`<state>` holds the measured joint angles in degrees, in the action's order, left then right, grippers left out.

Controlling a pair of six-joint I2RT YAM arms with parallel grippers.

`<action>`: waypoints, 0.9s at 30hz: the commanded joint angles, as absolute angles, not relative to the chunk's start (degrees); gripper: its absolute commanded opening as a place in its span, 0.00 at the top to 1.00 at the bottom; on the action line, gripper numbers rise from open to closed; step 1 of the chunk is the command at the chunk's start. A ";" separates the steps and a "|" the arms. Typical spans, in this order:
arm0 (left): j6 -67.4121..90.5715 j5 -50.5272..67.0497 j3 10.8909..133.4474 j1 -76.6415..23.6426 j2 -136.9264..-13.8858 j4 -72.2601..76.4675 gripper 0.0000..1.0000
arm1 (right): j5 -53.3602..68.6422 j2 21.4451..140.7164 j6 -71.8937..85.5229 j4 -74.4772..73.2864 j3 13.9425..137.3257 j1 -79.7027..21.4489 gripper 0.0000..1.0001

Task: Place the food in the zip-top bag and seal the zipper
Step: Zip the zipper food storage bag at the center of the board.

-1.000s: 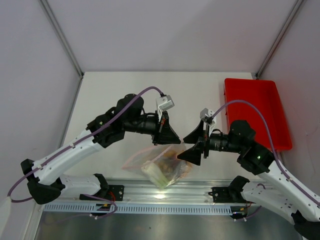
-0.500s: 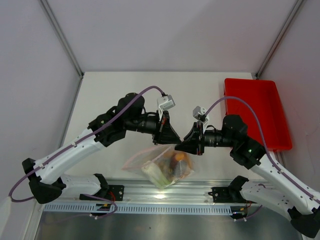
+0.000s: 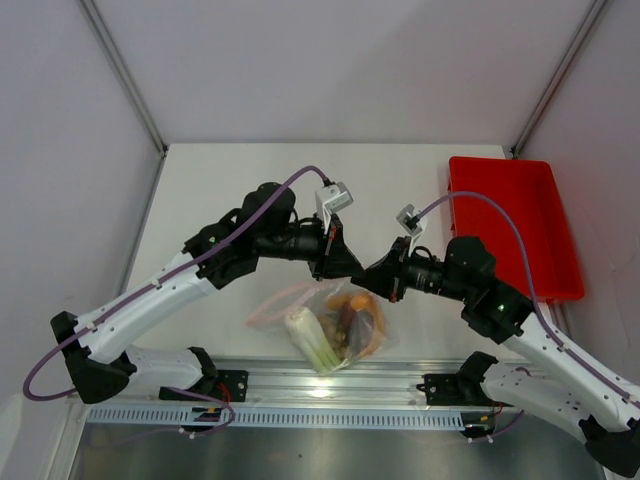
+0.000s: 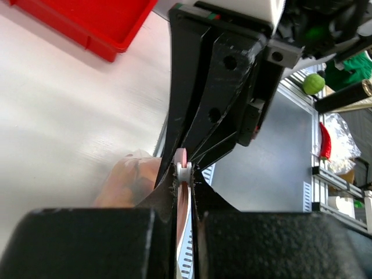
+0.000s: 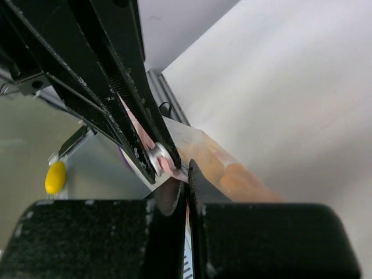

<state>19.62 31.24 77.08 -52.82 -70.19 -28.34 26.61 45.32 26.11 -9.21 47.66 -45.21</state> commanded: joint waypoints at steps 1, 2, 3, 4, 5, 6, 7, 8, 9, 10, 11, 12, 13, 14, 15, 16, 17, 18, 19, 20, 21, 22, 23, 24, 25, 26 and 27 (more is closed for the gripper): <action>20.92 28.66 77.44 -53.00 -70.31 -32.96 0.99 | 11.70 41.75 30.75 -4.65 49.13 -45.53 1.00; 21.00 28.22 77.08 -53.00 -70.23 -33.39 0.99 | 9.69 41.40 31.37 -4.83 48.96 -45.44 1.00; 21.01 27.78 76.73 -53.00 -70.31 -33.57 0.99 | 9.06 41.05 31.99 -5.18 48.96 -45.35 1.00; 21.01 26.99 76.82 -53.00 -70.31 -33.75 0.99 | 8.27 40.78 33.47 -5.01 48.78 -45.44 1.00; 21.09 26.55 76.64 -53.09 -70.31 -34.10 0.99 | 7.30 40.61 34.27 -4.57 48.52 -45.35 1.00; 21.09 26.02 76.64 -53.09 -70.23 -34.28 0.99 | 6.60 39.82 35.15 -3.96 47.82 -45.44 1.00; 21.09 25.67 76.64 -53.00 -70.22 -34.36 0.99 | 5.98 39.38 35.85 -3.43 47.29 -45.44 1.00; 21.18 24.97 76.55 -53.00 -70.05 -34.37 0.99 | 5.37 39.03 36.82 -2.99 46.85 -45.44 1.00; 21.09 24.70 76.38 -53.09 -69.87 -34.37 0.99 | 4.93 38.50 37.26 -2.55 46.24 -45.35 1.00; 21.09 24.26 76.20 -53.09 -69.61 -34.54 0.99 | 6.05 38.24 37.61 -2.11 45.88 -45.35 1.00; 20.83 23.47 76.20 -53.00 -69.44 -34.63 0.99 | 7.28 38.41 37.79 -1.59 45.70 -45.26 1.00; 20.57 23.47 76.03 -53.00 -69.43 -34.63 0.99 | 7.56 38.67 37.88 -1.50 45.79 -44.92 1.00; 20.31 23.38 76.11 -53.00 -69.35 -34.54 0.99 | 8.17 39.02 38.32 -1.23 45.53 -44.91 1.00; 19.78 23.73 76.20 -53.00 -69.52 -34.72 0.99 | 10.61 39.28 37.62 -0.80 45.44 -44.91 1.00; 19.43 24.17 76.90 -53.00 -69.52 -34.72 0.99 | 11.94 39.72 36.66 -0.88 45.79 -44.83 1.00; 19.08 24.34 77.17 -53.00 -69.96 -34.89 1.00 | 15.52 39.90 35.52 -0.70 45.79 -44.91 1.00; 18.38 24.61 77.52 -53.00 -70.13 -35.07 1.00 | 18.25 40.08 34.38 -0.62 45.79 -44.91 1.00; 18.02 25.39 78.30 -53.00 -70.22 -35.24 0.99 | 20.89 40.25 31.49 -0.70 46.05 -44.65 1.00; 17.41 26.10 78.83 -53.00 -70.31 -35.07 0.99 | 24.83 40.86 29.64 -1.92 47.53 -44.56 1.00; 17.23 27.58 79.01 -53.00 -70.23 -34.98 0.99 | 26.61 41.39 25.44 -6.11 48.51 -44.56 1.00; 16.97 28.38 79.45 -53.00 -70.14 -34.81 0.99 | 27.76 42.01 23.14 -8.68 49.73 -44.30 0.90; 16.70 29.17 79.54 -52.91 -70.05 -34.46 0.99 | 29.34 42.62 21.29 -11.22 51.75 -44.30 0.82; 16.53 30.40 79.72 -52.91 -70.05 -34.37 0.99 | 30.31 43.76 17.70 -14.99 52.55 -44.21 0.74; 16.44 31.02 79.72 -52.74 -69.96 -34.28 0.99 | 33.02 44.38 16.19 -16.42 53.25 -43.95 0.74; 16.35 31.63 79.63 -52.73 -69.96 -33.84 1.00 | 34.44 44.91 15.04 -17.65 54.22 -43.86 0.73; 16.43 32.16 79.45 -52.65 -69.70 -33.66 0.99 | 35.76 45.70 14.07 -18.54 54.32 -43.68 0.73; 16.44 32.60 79.45 -52.65 -69.70 -33.49 0.99 | 37.77 45.96 13.19 -18.63 54.40 -43.59 0.73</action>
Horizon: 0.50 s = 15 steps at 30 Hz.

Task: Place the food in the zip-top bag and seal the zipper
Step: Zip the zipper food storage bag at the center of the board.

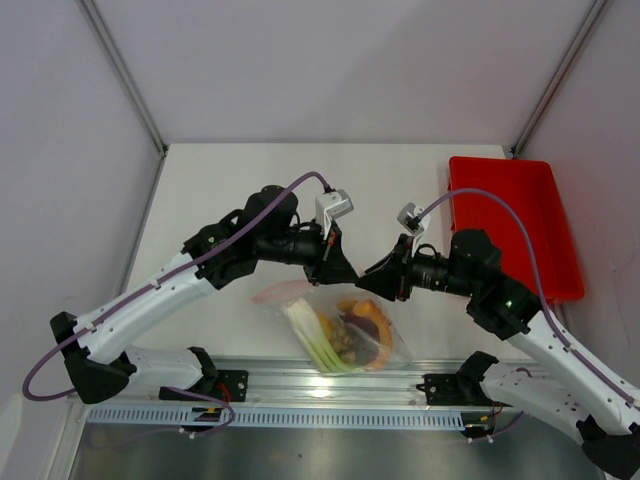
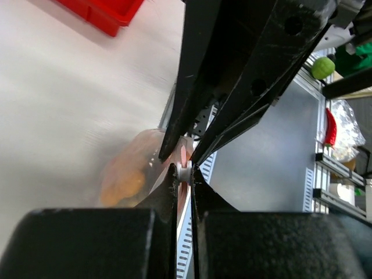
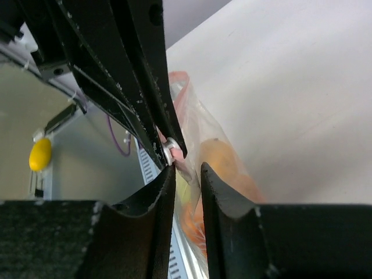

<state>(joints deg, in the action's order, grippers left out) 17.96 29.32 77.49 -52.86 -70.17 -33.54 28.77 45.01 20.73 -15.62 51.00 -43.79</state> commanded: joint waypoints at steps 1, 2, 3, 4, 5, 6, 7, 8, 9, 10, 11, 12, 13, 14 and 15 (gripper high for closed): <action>16.52 33.65 79.11 -52.65 -69.52 -33.23 0.99 | 38.75 46.14 12.92 -18.28 54.32 -43.42 0.73; 16.61 34.18 79.01 -52.65 -69.35 -32.87 0.99 | 39.72 46.40 12.83 -17.15 53.88 -43.33 0.73; 16.70 34.54 78.75 -52.65 -69.26 -32.70 0.99 | 40.51 46.75 12.92 -16.44 53.62 -43.33 0.73; 16.70 35.24 78.49 -52.65 -69.08 -32.52 1.00 | 42.69 47.02 12.83 -15.83 53.44 -43.16 0.73; 16.70 35.42 78.49 -52.65 -69.00 -32.35 0.99 | 43.85 47.54 12.83 -14.78 53.26 -43.07 0.73; 16.61 35.68 78.23 -52.65 -68.65 -32.34 1.00 | 45.42 48.59 12.75 -14.42 53.35 -42.89 0.74; 16.44 35.86 78.14 -52.65 -68.47 -32.26 0.99 | 45.87 49.04 12.83 -14.15 53.44 -42.89 0.76; 16.26 36.21 78.05 -52.65 -68.29 -32.17 0.99 | 46.57 49.48 12.92 -13.02 53.35 -42.89 0.79; 16.26 36.12 78.13 -52.56 -68.12 -32.43 1.00 | 47.19 49.83 13.18 -12.31 53.35 -42.80 0.90; 16.09 36.12 78.13 -52.56 -68.03 -32.52 1.00 | 47.46 50.44 13.62 -11.61 53.52 -42.80 0.94; 16.08 36.04 78.05 -52.56 -68.03 -32.61 0.99 | 47.72 50.71 14.49 -10.21 53.53 -42.72 0.95; 16.00 36.12 78.13 -52.56 -68.03 -32.87 0.99 | 49.20 50.97 15.11 -9.33 53.61 -42.71 0.96; 16.00 36.12 78.13 -52.56 -68.11 -32.78 0.99 | 50.00 51.24 15.73 -8.27 53.61 -42.71 0.97; 16.00 36.21 77.87 -52.47 -68.29 -32.87 1.00 | 50.27 51.24 16.95 -6.43 53.70 -42.71 1.00; 16.00 36.04 77.87 -52.47 -68.38 -33.05 0.99 | 49.58 51.33 17.57 -5.98 53.96 -42.71 1.00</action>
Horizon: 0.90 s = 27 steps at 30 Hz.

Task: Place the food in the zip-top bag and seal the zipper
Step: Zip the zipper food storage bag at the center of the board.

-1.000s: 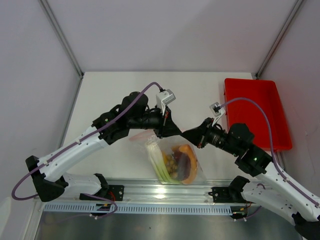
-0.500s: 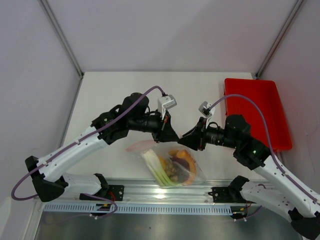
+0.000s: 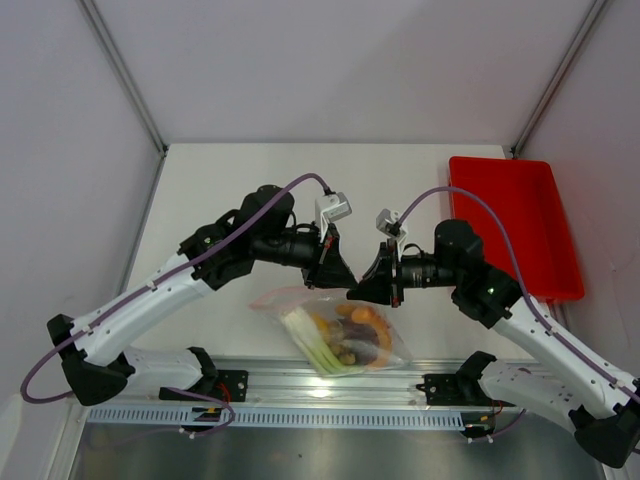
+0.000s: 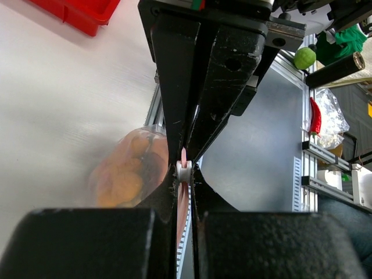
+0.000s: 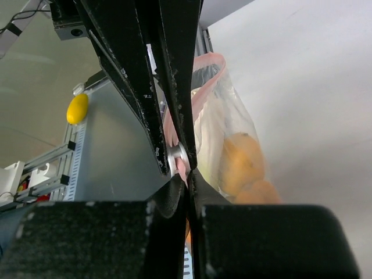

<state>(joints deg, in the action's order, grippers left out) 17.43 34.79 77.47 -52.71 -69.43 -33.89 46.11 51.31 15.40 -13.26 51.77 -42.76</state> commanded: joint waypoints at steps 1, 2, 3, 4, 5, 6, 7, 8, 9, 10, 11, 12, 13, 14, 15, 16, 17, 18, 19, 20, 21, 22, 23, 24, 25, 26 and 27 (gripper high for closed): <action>16.08 35.86 77.87 -52.47 -68.55 -33.13 0.99 | 48.96 51.42 18.10 -5.80 54.23 -42.71 1.00; 16.17 35.69 77.96 -52.47 -68.55 -33.40 0.99 | 48.17 51.42 18.45 -5.89 54.40 -42.71 1.00; 16.17 34.99 77.96 -52.47 -68.55 -33.66 0.99 | 45.99 51.33 19.50 -5.80 54.58 -42.63 1.00; 16.17 34.37 77.96 -52.47 -68.64 -34.36 0.99 | 44.75 50.98 20.29 -5.63 54.23 -42.63 1.00; 16.17 33.58 78.05 -52.47 -68.56 -34.89 0.99 | 43.78 49.67 21.52 -3.10 53.53 -42.54 1.00; 16.17 31.92 77.96 -52.38 -68.55 -35.41 0.99 | 41.51 48.88 25.01 -1.51 52.66 -42.28 1.00; 15.91 31.30 78.05 -52.38 -68.55 -36.03 0.99 | 40.44 48.00 26.53 -0.02 51.86 -42.36 1.00; 15.91 30.68 78.05 -52.38 -68.47 -36.91 0.99 | 38.95 47.38 28.02 2.18 51.25 -42.28 1.00; 15.91 29.80 77.96 -52.30 -68.29 -37.18 0.99 | 35.98 46.42 29.26 2.28 51.15 -42.28 1.00; 15.91 29.80 77.78 -52.21 -68.20 -37.35 0.99 | 34.12 45.80 31.36 2.63 50.89 -42.28 1.00; 16.00 29.71 77.52 -52.21 -67.94 -37.35 0.99 | 32.27 44.49 32.42 2.55 50.45 -42.28 1.00; 16.08 29.45 77.08 -52.12 -67.85 -37.35 0.99 | 29.30 43.86 33.21 2.55 50.19 -42.28 1.00; 16.17 28.92 76.99 -52.12 -67.68 -37.27 0.99 | 28.14 43.34 34.18 2.46 50.19 -42.28 1.00; 16.17 28.57 76.82 -52.12 -67.50 -37.35 0.99 | 27.60 42.98 35.06 2.72 50.36 -42.19 1.00; 16.26 28.04 76.64 -52.03 -67.50 -37.53 0.98 | 27.86 42.89 35.76 3.33 50.36 -42.10 1.00; 16.43 27.25 76.47 -52.03 -67.50 -37.62 0.98 | 27.95 42.98 37.60 4.12 50.45 -42.10 1.00; 16.44 27.07 76.46 -51.94 -67.50 -37.79 0.98 | 27.86 43.07 38.23 4.57 50.54 -42.01 1.00; 16.44 27.07 76.38 -51.86 -67.41 -38.05 0.98 | 28.21 42.98 38.58 4.92 50.62 -41.92 1.00; 16.35 26.64 76.29 -51.86 -67.33 -38.14 0.98 | 28.04 42.89 38.76 4.83 50.62 -41.92 1.00; 16.43 26.37 75.77 -51.68 -67.24 -38.23 0.98 | 28.12 42.89 39.19 4.83 50.71 -41.75 1.00; 16.44 26.28 75.67 -51.68 -66.98 -38.23 0.98 | 28.21 42.89 39.55 4.92 50.80 -41.57 1.00; 16.35 26.19 75.41 -51.59 -66.62 -38.32 0.98 | 28.21 42.80 39.90 5.01 50.80 -41.49 1.00; 16.43 26.10 75.06 -51.59 -66.36 -38.41 0.99 | 28.04 42.63 39.99 4.84 50.80 -41.22 1.00; 16.35 25.93 74.71 -51.50 -65.92 -38.58 0.99 | 27.69 42.54 39.90 4.57 50.71 -41.05 1.00; 16.35 25.84 74.01 -51.50 -65.22 -38.76 0.99 | 27.77 42.28 39.99 3.87 50.71 -40.61 1.00; 16.35 25.23 73.83 -51.42 -64.61 -38.76 0.99 | 28.30 42.01 40.69 4.22 50.36 -39.91 1.00; 16.17 25.22 73.48 -51.24 -64.16 -38.85 0.99 | 28.74 41.84 41.13 4.57 50.10 -38.68 1.00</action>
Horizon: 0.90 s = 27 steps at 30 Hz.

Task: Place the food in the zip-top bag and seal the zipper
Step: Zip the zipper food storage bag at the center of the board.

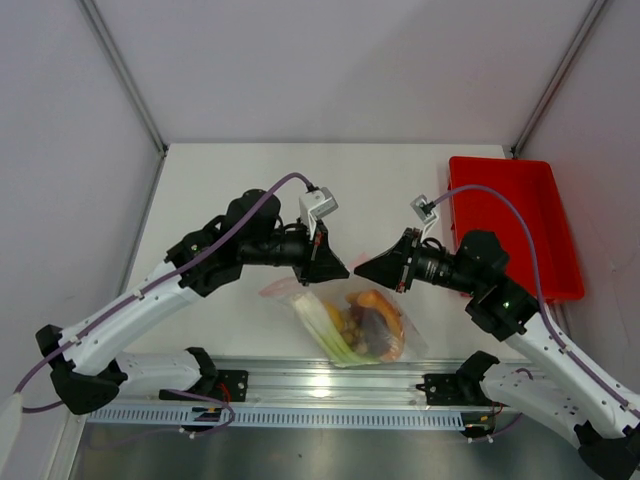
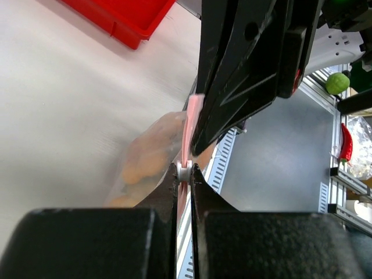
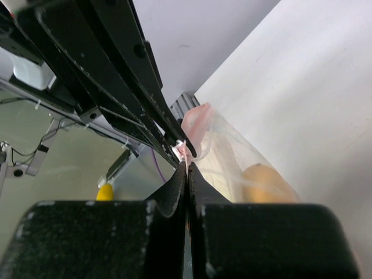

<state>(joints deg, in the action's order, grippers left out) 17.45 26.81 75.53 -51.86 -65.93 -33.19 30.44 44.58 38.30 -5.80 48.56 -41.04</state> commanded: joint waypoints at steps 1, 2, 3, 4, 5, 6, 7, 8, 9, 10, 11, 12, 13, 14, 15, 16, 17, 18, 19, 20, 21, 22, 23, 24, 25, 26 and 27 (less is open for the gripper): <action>16.08 25.14 72.69 -51.15 -63.29 -39.37 0.99 | 29.00 41.40 41.39 4.74 49.58 -38.06 1.00; 16.00 24.88 72.51 -50.98 -62.93 -39.81 0.99 | 29.44 41.14 41.57 4.66 49.40 -37.62 1.00; 15.74 24.35 72.25 -50.80 -62.49 -40.08 0.99 | 29.88 40.87 41.49 4.05 49.31 -36.23 1.00; 15.56 24.26 71.99 -50.63 -61.53 -40.95 0.99 | 30.49 40.52 41.57 4.04 48.78 -35.60 1.00; 15.47 23.91 72.07 -50.63 -61.09 -41.48 0.99 | 31.28 40.26 42.01 4.65 48.34 -34.81 1.00; 15.38 23.30 71.90 -50.45 -60.56 -41.92 0.99 | 31.90 40.08 42.97 4.92 48.08 -32.98 1.00; 15.21 23.03 71.89 -50.36 -60.21 -42.36 1.00 | 32.34 39.82 43.41 5.01 47.82 -32.26 1.00; 15.21 22.85 71.72 -50.19 -59.07 -43.41 1.00 | 32.95 39.29 43.50 5.10 47.38 -31.56 1.00; 15.12 22.42 71.63 -50.01 -58.63 -43.85 0.99 | 33.31 39.11 43.59 5.01 47.20 -30.94 1.00; 15.03 22.24 71.63 -50.01 -58.01 -44.29 0.99 | 33.66 38.85 43.85 4.75 47.11 -29.72 1.00; 15.03 21.80 71.11 -49.66 -57.57 -44.99 0.99 | 34.45 38.59 44.12 4.75 46.76 -29.10 1.00; 15.03 21.10 71.02 -49.57 -56.44 -45.43 0.99 | 34.80 38.24 44.21 4.75 46.58 -28.31 1.00; 15.12 20.83 70.84 -49.40 -55.82 -45.61 1.00 | 35.15 37.97 44.56 4.66 46.41 -26.91 1.00; 15.29 20.57 70.14 -48.96 -55.20 -46.05 0.99 | 36.03 37.79 44.73 4.48 46.23 -26.02 1.00; 15.64 20.48 69.96 -48.87 -54.06 -46.23 0.99 | 36.47 37.36 44.91 4.22 46.06 -25.06 1.00; 15.82 20.04 69.61 -48.78 -53.44 -46.67 0.99 | 36.82 37.09 45.09 4.13 45.79 -24.18 1.00; 16.08 19.78 69.35 -48.61 -52.83 -47.02 0.99 | 37.96 36.83 45.52 4.13 45.62 -22.17 1.00; 16.52 19.43 69.08 -48.52 -51.69 -47.63 0.99 | 38.58 36.48 45.70 4.22 45.18 -21.02 1.00; 16.78 19.08 68.47 -48.52 -51.07 -47.98 1.00 | 39.80 36.39 46.49 4.39 44.74 -19.00 1.00; 17.31 18.81 68.21 -48.52 -50.37 -48.34 0.99 | 40.42 36.21 46.93 4.66 44.30 -17.94 1.00; 17.49 18.72 67.59 -48.52 -49.06 -49.12 0.99 | 41.13 36.04 47.28 5.18 43.60 -16.89 1.00; 17.84 18.29 67.15 -48.52 -48.35 -49.30 0.99 | 42.26 35.86 47.63 5.62 43.16 -16.00 1.00; 18.36 18.02 66.89 -48.52 -47.56 -49.65 1.00 | 42.97 35.77 48.94 6.23 42.72 -14.26 1.00; 18.72 17.67 66.19 -48.43 -46.94 -49.92 0.99 | 43.50 35.77 49.65 7.46 42.28 -13.54 1.00; 18.98 17.32 65.75 -48.43 -45.54 -50.62 0.99 | 44.20 35.77 50.09 7.82 41.49 -13.01 1.00; 19.59 16.71 65.48 -48.43 -45.01 -51.06 0.99 | 44.30 35.77 50.45 8.00 41.31 -12.49 1.00; 20.03 16.26 64.96 -48.43 -44.39 -51.59 0.99 | 44.38 35.77 50.54 8.17 41.13 -12.39 1.00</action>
<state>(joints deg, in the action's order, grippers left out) 17.87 18.46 65.91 -49.10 -47.03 -47.59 43.00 36.53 48.27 2.52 41.36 -13.82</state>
